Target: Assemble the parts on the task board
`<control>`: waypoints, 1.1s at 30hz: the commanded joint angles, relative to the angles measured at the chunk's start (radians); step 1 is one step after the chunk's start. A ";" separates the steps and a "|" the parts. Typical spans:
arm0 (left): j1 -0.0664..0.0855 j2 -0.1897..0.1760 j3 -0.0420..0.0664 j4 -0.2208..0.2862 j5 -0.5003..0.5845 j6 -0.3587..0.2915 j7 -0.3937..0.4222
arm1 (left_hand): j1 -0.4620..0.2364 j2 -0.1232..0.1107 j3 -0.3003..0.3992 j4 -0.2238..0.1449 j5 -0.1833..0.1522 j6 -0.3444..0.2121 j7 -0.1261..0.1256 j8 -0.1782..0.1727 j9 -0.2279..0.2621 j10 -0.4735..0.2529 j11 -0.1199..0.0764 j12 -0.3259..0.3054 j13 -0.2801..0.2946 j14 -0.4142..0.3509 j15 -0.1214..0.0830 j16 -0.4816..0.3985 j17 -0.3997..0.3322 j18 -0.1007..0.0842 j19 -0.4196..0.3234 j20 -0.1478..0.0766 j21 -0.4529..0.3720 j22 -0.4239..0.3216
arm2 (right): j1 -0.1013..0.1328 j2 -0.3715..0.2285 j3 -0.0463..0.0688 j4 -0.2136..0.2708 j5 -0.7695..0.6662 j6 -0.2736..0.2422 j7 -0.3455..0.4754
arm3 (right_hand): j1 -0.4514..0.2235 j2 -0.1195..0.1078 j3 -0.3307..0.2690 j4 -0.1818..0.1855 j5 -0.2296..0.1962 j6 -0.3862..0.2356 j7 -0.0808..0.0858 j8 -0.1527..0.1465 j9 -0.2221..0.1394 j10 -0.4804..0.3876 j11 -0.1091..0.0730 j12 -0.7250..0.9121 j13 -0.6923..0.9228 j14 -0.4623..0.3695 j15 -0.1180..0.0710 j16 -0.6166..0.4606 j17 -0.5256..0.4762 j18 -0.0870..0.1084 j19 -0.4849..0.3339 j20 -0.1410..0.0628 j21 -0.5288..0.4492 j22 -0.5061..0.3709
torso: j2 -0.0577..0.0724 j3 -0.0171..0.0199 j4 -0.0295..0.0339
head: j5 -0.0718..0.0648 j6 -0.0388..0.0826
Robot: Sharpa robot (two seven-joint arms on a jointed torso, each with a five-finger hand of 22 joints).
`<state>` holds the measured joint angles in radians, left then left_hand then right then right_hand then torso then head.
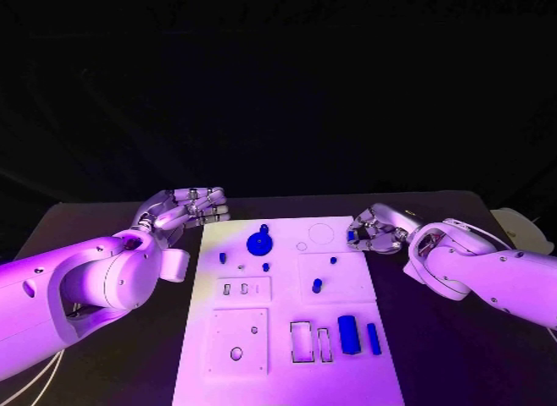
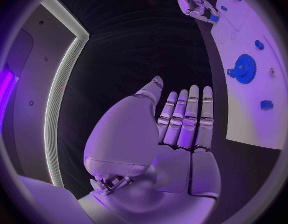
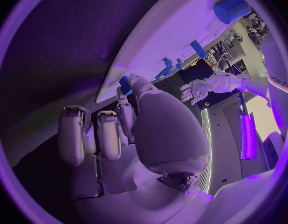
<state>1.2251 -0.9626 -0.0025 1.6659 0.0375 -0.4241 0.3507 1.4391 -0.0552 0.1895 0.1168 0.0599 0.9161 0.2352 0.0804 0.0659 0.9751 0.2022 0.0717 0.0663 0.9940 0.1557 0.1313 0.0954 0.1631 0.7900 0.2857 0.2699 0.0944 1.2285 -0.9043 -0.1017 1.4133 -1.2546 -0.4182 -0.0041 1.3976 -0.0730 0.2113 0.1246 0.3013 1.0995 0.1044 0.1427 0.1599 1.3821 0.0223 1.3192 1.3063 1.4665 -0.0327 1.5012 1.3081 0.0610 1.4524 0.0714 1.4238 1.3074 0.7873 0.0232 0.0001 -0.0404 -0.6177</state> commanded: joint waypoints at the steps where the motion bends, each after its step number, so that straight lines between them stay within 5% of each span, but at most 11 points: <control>1: 0.001 0.000 0.001 0.002 0.000 0.020 0.003 | -0.001 0.008 -0.001 -0.005 0.001 -0.008 0.013 -0.006 0.000 -0.007 -0.003 -0.004 0.000 -0.005 0.004 -0.006 -0.002 0.016 -0.006 0.002 -0.004 -0.001 | -0.001 -0.001 0.001 0.018 -0.012 -0.045 -0.008 | 0.007 0.023 0.011 -0.002 -0.005 0.011 -0.004 0.005 0.007 0.008 -0.001 0.006 0.003 0.076 -0.011 0.006 0.135 -0.020 0.013 -0.001 0.010 0.136 | -0.002 0.0005 -0.0007 | 0.002 -0.001; 7: 0.001 0.001 0.000 -0.003 0.000 0.020 0.003 | -0.001 0.008 -0.001 -0.005 0.001 -0.008 0.013 -0.006 0.000 -0.007 -0.003 -0.004 0.000 -0.005 0.004 -0.006 -0.002 0.016 -0.006 0.002 -0.004 -0.001 | 0.003 -0.011 0.005 0.081 -0.008 -0.041 -0.016 | 0.009 0.023 0.016 -0.006 -0.002 0.009 -0.004 0.005 0.007 0.007 -0.002 0.003 0.001 0.077 -0.012 0.008 0.138 -0.022 0.018 -0.002 0.017 0.143 | -0.003 -0.0001 -0.0004 | 0.006 -0.001; 13: 0.000 0.004 0.000 -0.012 0.001 0.019 0.002 | -0.001 0.008 -0.001 -0.005 0.001 -0.008 0.013 -0.006 0.000 -0.007 -0.003 -0.004 0.000 -0.005 0.004 -0.006 -0.002 0.016 -0.006 0.002 -0.004 -0.001 | 0.022 0.013 0.007 0.170 -0.038 -0.019 -0.051 | 0.002 0.021 0.018 -0.004 -0.003 0.008 -0.002 0.006 0.007 0.008 0.000 0.004 0.003 0.078 -0.011 0.010 0.143 -0.024 0.022 -0.003 0.021 0.148 | -0.012 -0.0036 -0.0052 | 0.024 -0.020; 17: 0.000 0.013 -0.001 -0.018 0.002 0.020 0.003 | -0.001 0.008 -0.001 -0.005 0.001 -0.008 0.013 -0.006 0.000 -0.007 -0.003 -0.004 0.000 -0.005 0.004 -0.006 -0.002 0.016 -0.006 0.002 -0.004 -0.001 | 0.026 0.057 0.005 0.204 -0.070 -0.015 -0.080 | -0.006 0.020 0.018 0.000 -0.007 0.009 -0.003 0.007 0.008 0.009 0.000 0.005 0.005 0.078 -0.011 0.011 0.144 -0.024 0.023 -0.003 0.023 0.149 | -0.015 -0.0042 -0.0020 | 0.027 -0.023; 26: 0.000 0.032 -0.003 -0.029 0.005 0.023 0.001 | -0.001 0.008 -0.001 -0.005 0.001 -0.008 0.013 -0.006 0.000 -0.007 -0.003 -0.004 0.000 -0.005 0.004 -0.006 -0.002 0.016 -0.006 0.002 -0.004 -0.001 | 0.014 0.195 -0.010 0.205 -0.173 -0.007 -0.167 | -0.010 0.019 0.018 0.001 -0.009 0.011 -0.003 0.009 0.009 0.009 -0.001 0.005 0.005 0.077 -0.011 0.009 0.140 -0.024 0.022 -0.003 0.021 0.148 | -0.018 -0.0056 0.0097 | 0.041 -0.037; 33: 0.000 0.036 -0.004 -0.030 0.006 0.024 0.000 | -0.002 0.008 -0.001 -0.005 0.000 -0.008 0.013 -0.006 0.000 -0.007 -0.002 -0.004 0.000 -0.005 0.004 -0.007 -0.002 0.016 -0.006 0.003 -0.004 -0.001 | -0.007 0.261 -0.018 0.188 -0.230 0.010 -0.213 | -0.015 0.018 0.018 0.003 -0.009 0.012 -0.004 0.010 0.010 0.009 -0.001 0.005 0.005 0.077 -0.011 0.009 0.139 -0.024 0.021 -0.003 0.020 0.148 | -0.016 -0.0046 0.0074 | 0.055 -0.041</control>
<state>1.2249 -0.9292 -0.0068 1.6349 0.0398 -0.4208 0.3474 1.4392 -0.0552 0.1895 0.1168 0.0599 0.9161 0.2352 0.0804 0.0658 0.9751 0.2022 0.0717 0.0663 0.9941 0.1557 0.1275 0.0954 0.1630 0.7900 0.2857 0.2699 0.0947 1.2249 -0.6485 -0.1187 1.6043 -1.4121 -0.4336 -0.1602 1.3963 -0.0544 0.2280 0.1215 0.2876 1.1014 0.1062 0.1435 0.1598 1.3855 0.0189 1.3192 1.3077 1.4665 -0.0397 1.5052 1.3078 0.0502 1.4614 0.0696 1.4462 1.3079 0.7703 0.0182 0.0075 0.0105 -0.6567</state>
